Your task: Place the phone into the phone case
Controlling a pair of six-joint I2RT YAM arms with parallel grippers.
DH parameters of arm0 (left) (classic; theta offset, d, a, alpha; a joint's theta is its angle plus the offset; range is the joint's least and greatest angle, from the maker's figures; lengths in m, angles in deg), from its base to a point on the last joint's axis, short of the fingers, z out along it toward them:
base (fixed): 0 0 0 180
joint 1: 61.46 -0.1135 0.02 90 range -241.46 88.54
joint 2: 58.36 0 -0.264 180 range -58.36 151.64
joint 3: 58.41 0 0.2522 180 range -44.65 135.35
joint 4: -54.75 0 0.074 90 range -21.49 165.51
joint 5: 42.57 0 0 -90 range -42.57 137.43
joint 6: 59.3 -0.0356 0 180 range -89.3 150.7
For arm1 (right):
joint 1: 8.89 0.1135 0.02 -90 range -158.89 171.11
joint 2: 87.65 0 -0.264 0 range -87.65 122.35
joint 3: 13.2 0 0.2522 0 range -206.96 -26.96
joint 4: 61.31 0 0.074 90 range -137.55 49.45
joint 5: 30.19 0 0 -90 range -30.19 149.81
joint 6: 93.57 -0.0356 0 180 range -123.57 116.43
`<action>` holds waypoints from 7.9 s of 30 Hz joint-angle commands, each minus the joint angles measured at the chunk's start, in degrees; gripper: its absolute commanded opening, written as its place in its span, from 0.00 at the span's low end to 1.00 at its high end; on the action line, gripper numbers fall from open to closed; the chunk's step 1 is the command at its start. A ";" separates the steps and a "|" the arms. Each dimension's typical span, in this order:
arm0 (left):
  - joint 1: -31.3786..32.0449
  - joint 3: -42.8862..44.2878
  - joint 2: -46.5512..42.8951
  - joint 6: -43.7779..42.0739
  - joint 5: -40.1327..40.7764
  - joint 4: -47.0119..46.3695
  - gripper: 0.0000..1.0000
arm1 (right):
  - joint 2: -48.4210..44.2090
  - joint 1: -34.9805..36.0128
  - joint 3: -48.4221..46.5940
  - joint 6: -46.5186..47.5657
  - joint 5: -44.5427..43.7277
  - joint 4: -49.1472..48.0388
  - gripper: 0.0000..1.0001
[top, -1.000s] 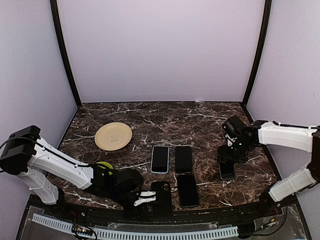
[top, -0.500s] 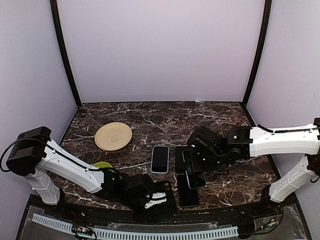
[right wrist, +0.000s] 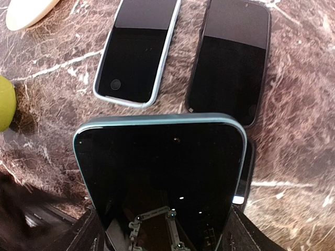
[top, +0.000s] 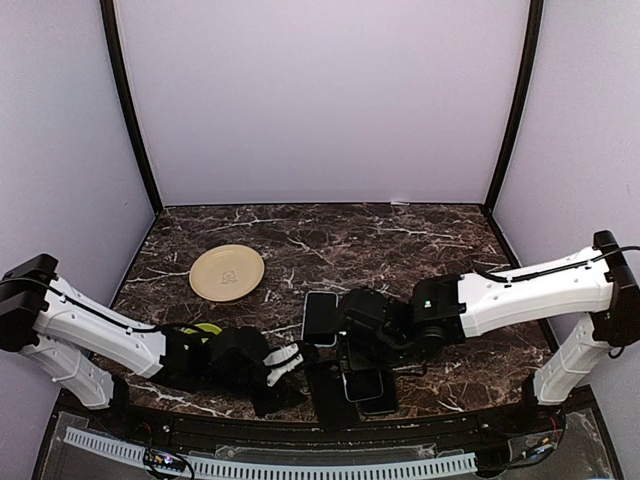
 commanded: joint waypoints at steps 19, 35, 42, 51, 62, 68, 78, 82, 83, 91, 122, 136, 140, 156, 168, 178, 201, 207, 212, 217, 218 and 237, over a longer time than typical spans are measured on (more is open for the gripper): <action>-2.63 -4.14 -14.25 9.41 13.50 8.50 0.43 | 20.52 7.15 -14.64 -6.44 -1.28 6.25 0.25; -4.86 -6.98 -17.76 9.25 12.92 7.94 0.43 | 26.85 7.54 -15.93 -4.31 -1.58 10.62 0.59; -5.45 -6.85 -17.57 8.47 12.13 8.14 0.44 | 26.72 7.49 -19.80 -1.85 -0.92 12.39 0.98; -5.75 -6.78 -17.52 7.91 11.17 7.94 0.44 | 23.93 6.06 -14.86 0.51 7.88 6.52 0.99; -6.09 -6.33 -17.05 7.57 10.71 8.35 0.44 | 30.05 5.82 -14.68 3.09 11.62 6.65 0.85; -6.66 -5.99 -17.82 7.80 9.86 8.89 0.44 | 28.36 5.79 -14.37 1.09 5.13 8.10 0.63; -8.82 -6.01 -16.04 10.70 3.25 5.52 0.62 | 22.16 6.78 -14.92 5.78 -4.62 -0.19 0.31; -10.27 -10.15 -18.90 15.64 -1.99 -8.81 0.84 | 17.85 7.80 -12.18 9.16 -9.20 -7.43 0.27; -10.52 -12.10 -20.72 16.56 -2.16 -13.99 0.89 | 17.00 7.96 -12.00 9.56 -10.80 -8.47 0.27; -11.19 -16.53 -27.78 20.14 1.10 -24.30 0.97 | 10.74 11.24 -10.84 16.35 -21.04 -16.44 0.26; -11.74 -10.05 -24.78 11.12 -14.25 -28.91 0.00 | -3.51 12.28 1.49 43.34 -8.77 -40.09 0.78; -11.58 -7.12 -32.75 -5.51 -28.17 -19.73 0.00 | -18.48 0.31 8.83 53.83 31.34 -47.69 0.81; -11.57 -5.28 -31.46 -6.45 -29.20 -19.09 0.00 | -15.90 -0.15 6.61 55.02 33.77 -45.41 0.61; -11.57 -2.23 -29.00 -7.97 -34.19 -21.41 0.00 | -13.57 -0.97 5.71 54.86 36.19 -44.10 0.06; -11.57 -7.99 -27.66 -1.87 -28.97 -25.74 0.53 | -21.64 -1.29 5.53 54.88 28.85 -48.96 0.00; -11.57 -8.42 -29.36 -1.03 -27.48 -25.87 0.01 | -22.36 -1.34 5.84 53.54 29.94 -49.27 0.00; -11.57 -6.24 -29.90 2.90 -26.12 -30.20 0.00 | -19.81 -1.13 15.59 48.81 35.12 -53.65 0.00; -11.52 -6.14 -30.30 -0.07 -27.58 -25.70 0.00 | -24.37 -1.23 13.30 52.45 29.84 -47.92 0.76; -10.78 -4.72 -28.85 -2.50 -29.31 -21.66 0.00 | -22.57 -1.30 8.71 55.64 31.50 -48.76 0.66; -10.29 -3.39 -27.86 -3.44 -29.67 -20.08 0.00 | -18.28 -1.41 5.98 56.35 35.01 -48.53 0.04; -10.19 -3.28 -27.90 -3.66 -29.67 -19.73 0.00 | -18.04 -1.43 6.00 56.25 35.55 -48.72 0.00; -10.16 -3.78 -30.59 -2.09 -22.08 -21.30 0.00 | -20.25 -1.65 8.00 54.22 35.33 -48.18 0.25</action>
